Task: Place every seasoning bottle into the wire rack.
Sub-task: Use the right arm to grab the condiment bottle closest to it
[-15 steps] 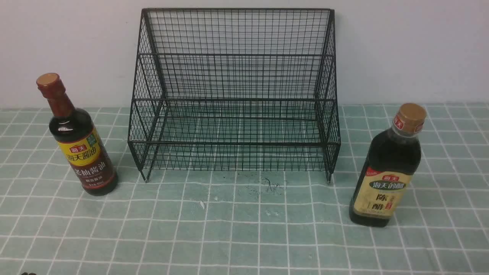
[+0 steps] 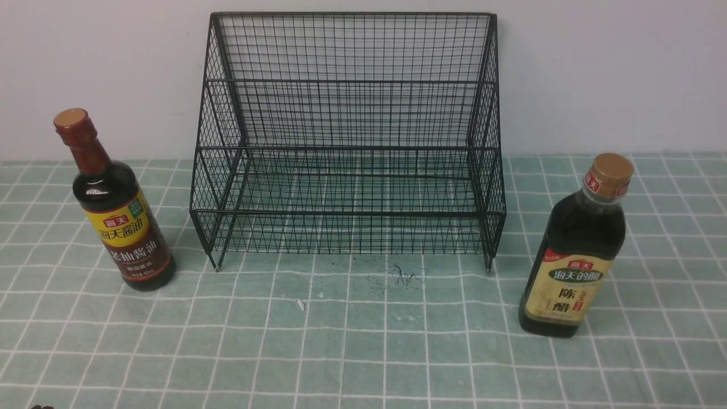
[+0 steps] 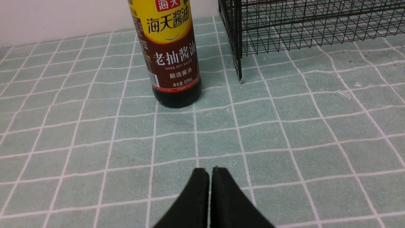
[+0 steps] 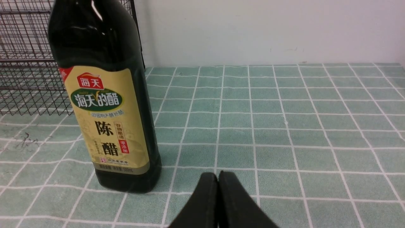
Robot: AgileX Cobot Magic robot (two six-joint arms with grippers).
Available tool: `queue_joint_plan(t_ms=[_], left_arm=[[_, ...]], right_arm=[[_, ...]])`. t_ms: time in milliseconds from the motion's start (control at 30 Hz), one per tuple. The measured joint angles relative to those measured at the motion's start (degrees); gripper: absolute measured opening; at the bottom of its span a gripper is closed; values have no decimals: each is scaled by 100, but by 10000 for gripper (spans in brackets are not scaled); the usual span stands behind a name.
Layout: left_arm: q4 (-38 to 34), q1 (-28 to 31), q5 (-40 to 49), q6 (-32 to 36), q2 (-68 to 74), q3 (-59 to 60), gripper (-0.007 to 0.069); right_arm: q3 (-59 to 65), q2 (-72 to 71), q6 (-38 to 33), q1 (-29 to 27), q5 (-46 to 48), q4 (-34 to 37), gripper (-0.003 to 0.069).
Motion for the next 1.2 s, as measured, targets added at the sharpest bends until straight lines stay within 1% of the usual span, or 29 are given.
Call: queue_joint_plan(t_ms=[533, 600, 667, 767, 800, 833, 867, 1000, 1100, 1133, 1200], left_arm=[[0, 0, 0, 0, 0, 0, -6], [0, 0, 0, 0, 0, 0, -6], [0, 0, 0, 0, 0, 0, -6], [0, 0, 0, 0, 0, 0, -6], [0, 0, 0, 0, 0, 0, -6], [0, 0, 0, 0, 0, 0, -6], [0, 0, 0, 0, 0, 0, -6], [0, 0, 0, 0, 0, 0, -6], [0, 0, 0, 0, 0, 0, -6], [0, 0, 0, 0, 0, 0, -6], [0, 0, 0, 0, 0, 0, -6]], right_arm=[[0, 0, -10, 0, -33, 32, -15], [21, 0, 126, 0, -303, 291, -15], [28, 0, 436, 0, -860, 849, -15], [28, 0, 1022, 0, -1919, 1975, -15], [28, 0, 1049, 0, -1975, 2041, -15], [28, 0, 1191, 0, -2365, 2509, -15], [28, 0, 1213, 0, -2603, 2782, -15], [28, 0, 1090, 0, -3074, 3242, -15], [28, 0, 1174, 0, -3409, 3490, -15], [28, 0, 1208, 0, -3446, 3516, -15], [-276, 0, 1340, 0, -3077, 3435, -15]])
